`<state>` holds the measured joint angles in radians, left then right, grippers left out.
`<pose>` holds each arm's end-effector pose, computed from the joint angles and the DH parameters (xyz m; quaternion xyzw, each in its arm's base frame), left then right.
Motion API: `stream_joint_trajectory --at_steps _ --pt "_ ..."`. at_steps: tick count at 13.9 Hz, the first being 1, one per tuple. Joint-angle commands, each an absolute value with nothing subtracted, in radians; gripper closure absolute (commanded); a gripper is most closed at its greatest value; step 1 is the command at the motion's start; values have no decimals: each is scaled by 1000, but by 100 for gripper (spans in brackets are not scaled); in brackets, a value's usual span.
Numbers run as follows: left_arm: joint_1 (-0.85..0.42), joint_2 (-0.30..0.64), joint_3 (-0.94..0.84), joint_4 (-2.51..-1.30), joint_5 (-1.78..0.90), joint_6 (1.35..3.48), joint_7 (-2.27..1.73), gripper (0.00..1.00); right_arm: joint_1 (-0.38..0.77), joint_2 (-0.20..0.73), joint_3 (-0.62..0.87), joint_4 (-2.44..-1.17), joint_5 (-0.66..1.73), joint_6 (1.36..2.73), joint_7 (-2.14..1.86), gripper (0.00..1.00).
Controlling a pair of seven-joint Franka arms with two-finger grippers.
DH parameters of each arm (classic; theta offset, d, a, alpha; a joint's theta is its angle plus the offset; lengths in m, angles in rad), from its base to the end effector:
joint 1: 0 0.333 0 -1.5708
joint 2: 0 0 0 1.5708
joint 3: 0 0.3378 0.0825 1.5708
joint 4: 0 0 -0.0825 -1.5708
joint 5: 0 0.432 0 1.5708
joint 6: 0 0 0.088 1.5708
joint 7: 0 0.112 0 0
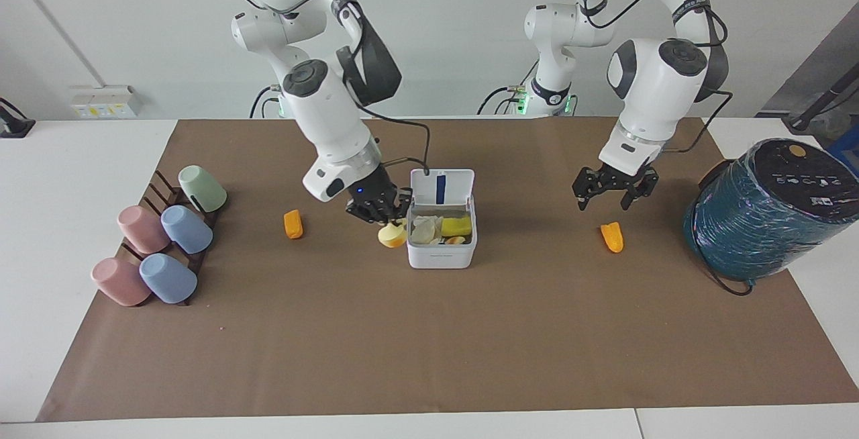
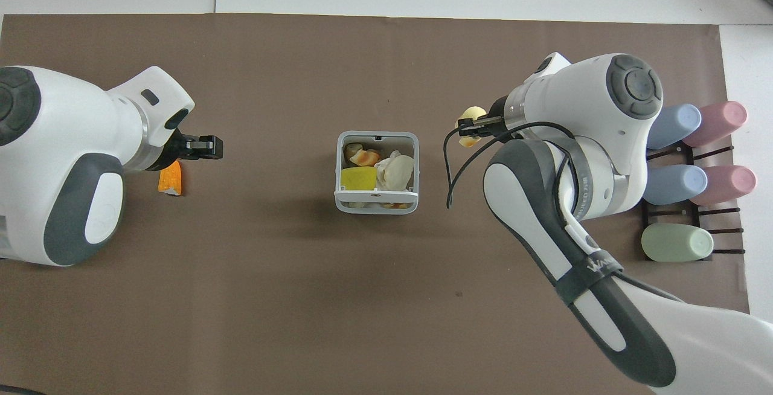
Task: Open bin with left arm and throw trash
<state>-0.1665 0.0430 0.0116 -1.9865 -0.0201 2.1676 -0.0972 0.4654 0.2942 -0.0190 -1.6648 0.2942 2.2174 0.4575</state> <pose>0.6158 -0.0971 0.4508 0.9973 -0.0237 0.0674 0.0170 0.6464 0.3225 0.4608 -0.9809 0.0772 -0.0603 0.1680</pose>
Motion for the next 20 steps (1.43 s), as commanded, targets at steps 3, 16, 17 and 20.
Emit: stream_joint_trajectory --at_steps 3,16,17,20 --pt "-92 32 2 -2101 -31 2325 -26 0 503 328 -15 -1654 389 2203 540 100" --pt "-25 117 2 -2275 -31 2582 26 8 531 409 -14 -1672 423 2259 532 93" --pt "-25 121 2 -2286 -31 2589 34 12 531 414 -14 -1672 425 2261 532 89" --pt "-21 121 3 -2292 -31 2586 63 51 532 423 -14 -1672 430 2264 531 84"
